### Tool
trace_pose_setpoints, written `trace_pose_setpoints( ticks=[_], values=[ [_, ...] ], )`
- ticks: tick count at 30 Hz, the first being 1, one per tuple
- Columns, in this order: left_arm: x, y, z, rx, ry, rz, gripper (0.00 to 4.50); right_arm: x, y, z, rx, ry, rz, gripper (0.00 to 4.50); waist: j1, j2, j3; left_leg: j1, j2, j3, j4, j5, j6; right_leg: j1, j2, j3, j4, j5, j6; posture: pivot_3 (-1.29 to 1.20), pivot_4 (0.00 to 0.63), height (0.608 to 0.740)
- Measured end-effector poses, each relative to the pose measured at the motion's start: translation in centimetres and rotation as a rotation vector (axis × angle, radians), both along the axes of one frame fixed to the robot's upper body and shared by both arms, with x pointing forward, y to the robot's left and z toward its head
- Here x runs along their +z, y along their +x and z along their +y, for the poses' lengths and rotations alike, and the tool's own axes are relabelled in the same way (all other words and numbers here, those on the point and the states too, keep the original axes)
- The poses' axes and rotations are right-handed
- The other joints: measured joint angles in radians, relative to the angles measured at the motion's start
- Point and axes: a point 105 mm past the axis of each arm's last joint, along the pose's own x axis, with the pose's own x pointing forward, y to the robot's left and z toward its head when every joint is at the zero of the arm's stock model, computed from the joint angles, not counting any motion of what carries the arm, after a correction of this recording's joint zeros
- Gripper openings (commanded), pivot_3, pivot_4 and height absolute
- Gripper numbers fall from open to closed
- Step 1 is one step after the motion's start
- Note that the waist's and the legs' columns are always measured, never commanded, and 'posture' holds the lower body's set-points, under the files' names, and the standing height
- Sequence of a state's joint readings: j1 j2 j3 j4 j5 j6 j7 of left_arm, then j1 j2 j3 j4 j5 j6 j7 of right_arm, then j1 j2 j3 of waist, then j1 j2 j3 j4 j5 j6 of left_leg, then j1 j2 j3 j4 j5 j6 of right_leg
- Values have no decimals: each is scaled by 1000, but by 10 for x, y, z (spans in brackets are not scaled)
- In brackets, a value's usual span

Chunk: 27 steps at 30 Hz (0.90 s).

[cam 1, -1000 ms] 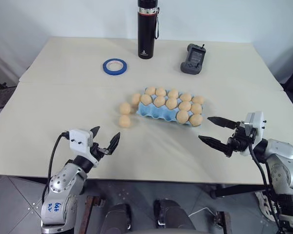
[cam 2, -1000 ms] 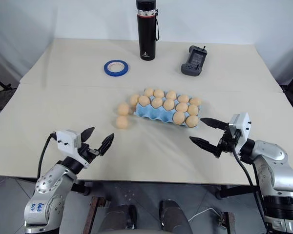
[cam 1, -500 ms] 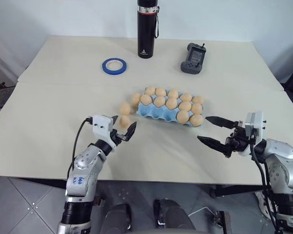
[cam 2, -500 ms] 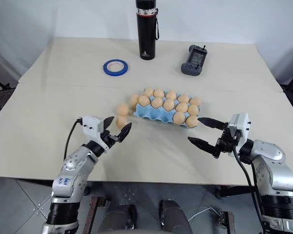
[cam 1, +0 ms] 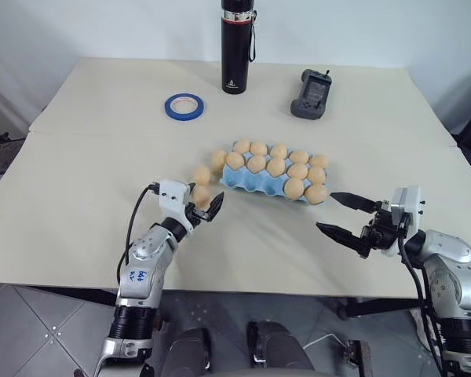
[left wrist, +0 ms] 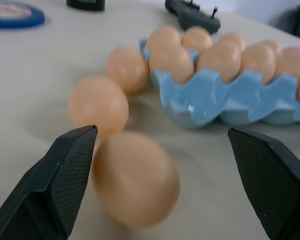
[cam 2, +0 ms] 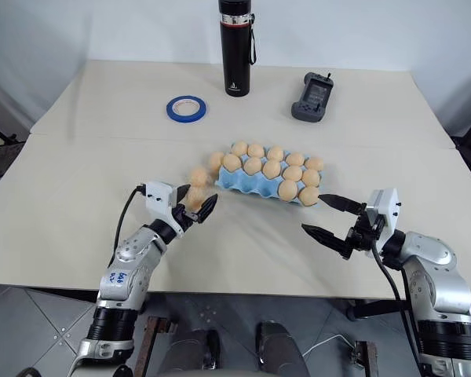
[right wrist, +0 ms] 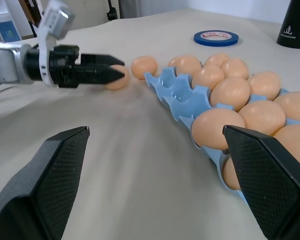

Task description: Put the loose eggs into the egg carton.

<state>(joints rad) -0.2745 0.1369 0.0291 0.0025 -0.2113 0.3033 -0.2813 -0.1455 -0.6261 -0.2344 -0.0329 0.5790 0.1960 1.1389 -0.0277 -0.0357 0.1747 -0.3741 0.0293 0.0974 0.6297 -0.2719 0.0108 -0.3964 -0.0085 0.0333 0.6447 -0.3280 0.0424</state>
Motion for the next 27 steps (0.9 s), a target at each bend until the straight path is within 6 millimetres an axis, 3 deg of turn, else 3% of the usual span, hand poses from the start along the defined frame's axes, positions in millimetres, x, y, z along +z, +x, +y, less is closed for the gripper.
trace_pose_setpoints(
  ticks=[7,9,19,25,27],
  values=[
    [4,5,-1,10,1,-6,1946,0,0,0,-5,-1,0,4500,0,0,0,0,0,0,0,0,0,0,0,0,0,0,0,0,150,740],
    [4,5,-2,9,3,-6,1621,0,0,0,-6,-1,1,4500,0,0,0,0,0,0,-1,0,0,0,0,0,0,0,0,0,150,740],
    [17,-7,-15,-41,14,-42,1353,-2,0,-1,-15,-6,6,4500,0,0,0,0,0,0,-1,0,0,0,0,0,-1,0,0,0,150,740],
    [40,-20,-44,-149,-12,-83,1353,-3,1,-2,-19,-6,7,4500,0,0,0,0,0,0,0,0,0,0,0,0,0,0,0,0,150,740],
    [54,-18,-62,-197,-36,-119,1353,-3,1,-2,-22,-5,7,4500,2,0,0,0,0,0,0,0,0,0,0,0,0,0,0,0,150,740]
  ],
)
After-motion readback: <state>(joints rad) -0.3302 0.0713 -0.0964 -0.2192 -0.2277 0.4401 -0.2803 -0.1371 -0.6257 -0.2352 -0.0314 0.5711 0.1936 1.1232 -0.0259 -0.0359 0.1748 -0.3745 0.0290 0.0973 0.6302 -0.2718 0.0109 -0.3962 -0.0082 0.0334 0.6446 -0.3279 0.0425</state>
